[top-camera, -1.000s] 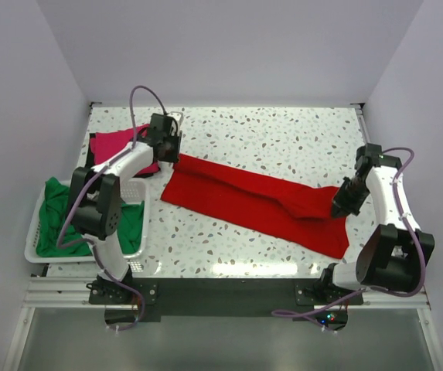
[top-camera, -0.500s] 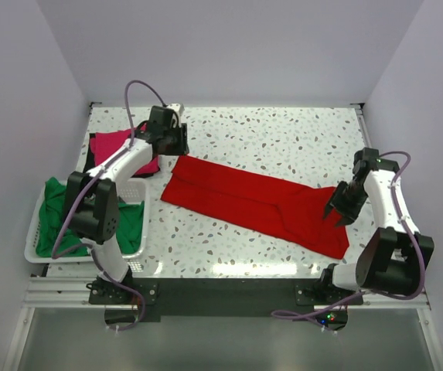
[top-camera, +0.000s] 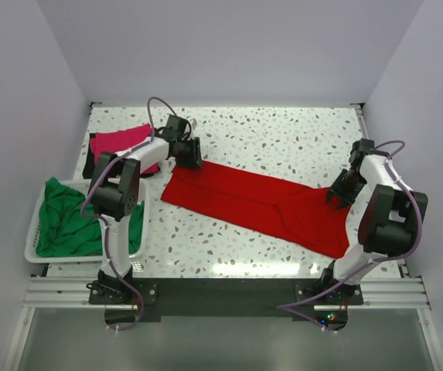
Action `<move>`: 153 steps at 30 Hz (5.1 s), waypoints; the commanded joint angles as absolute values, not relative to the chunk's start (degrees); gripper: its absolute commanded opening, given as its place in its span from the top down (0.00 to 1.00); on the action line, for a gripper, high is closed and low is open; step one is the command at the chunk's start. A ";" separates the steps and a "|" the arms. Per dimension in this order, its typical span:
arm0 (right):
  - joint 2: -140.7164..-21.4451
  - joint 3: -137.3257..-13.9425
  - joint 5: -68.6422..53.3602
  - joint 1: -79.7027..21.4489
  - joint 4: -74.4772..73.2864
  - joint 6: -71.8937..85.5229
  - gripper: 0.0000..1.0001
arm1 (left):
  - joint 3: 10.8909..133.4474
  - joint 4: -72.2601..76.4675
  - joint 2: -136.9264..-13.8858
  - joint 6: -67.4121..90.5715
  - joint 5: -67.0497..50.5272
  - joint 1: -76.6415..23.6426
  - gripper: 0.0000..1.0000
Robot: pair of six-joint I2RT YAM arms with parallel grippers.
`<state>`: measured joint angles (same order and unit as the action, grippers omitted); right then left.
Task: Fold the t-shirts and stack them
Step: Fold the tshirt
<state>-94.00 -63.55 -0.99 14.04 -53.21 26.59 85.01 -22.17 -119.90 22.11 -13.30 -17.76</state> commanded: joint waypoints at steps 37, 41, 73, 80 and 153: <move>-114.07 -80.67 10.46 22.06 -43.68 24.17 0.75 | 86.66 -20.92 -122.69 24.96 -13.96 -15.56 0.55; -116.10 -84.63 10.90 22.85 -45.52 24.08 0.76 | 88.59 -20.04 -123.13 24.61 -15.03 -16.43 0.55; -85.08 -60.56 -1.41 -8.96 -45.88 25.49 0.52 | 87.01 -18.20 -116.10 25.66 -20.04 -17.40 0.50; -88.41 -60.56 3.33 -13.36 -46.14 25.23 0.52 | 84.90 -17.75 -117.24 25.31 -21.09 -17.23 0.49; -100.81 -65.48 8.88 -12.92 -49.48 16.35 0.59 | 79.63 -16.17 -118.39 24.08 -19.69 -16.61 0.50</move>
<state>-99.98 -65.82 8.01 -12.84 -51.03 17.23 80.66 -15.18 -119.02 24.91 -20.40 -17.15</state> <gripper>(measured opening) 0.414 0.504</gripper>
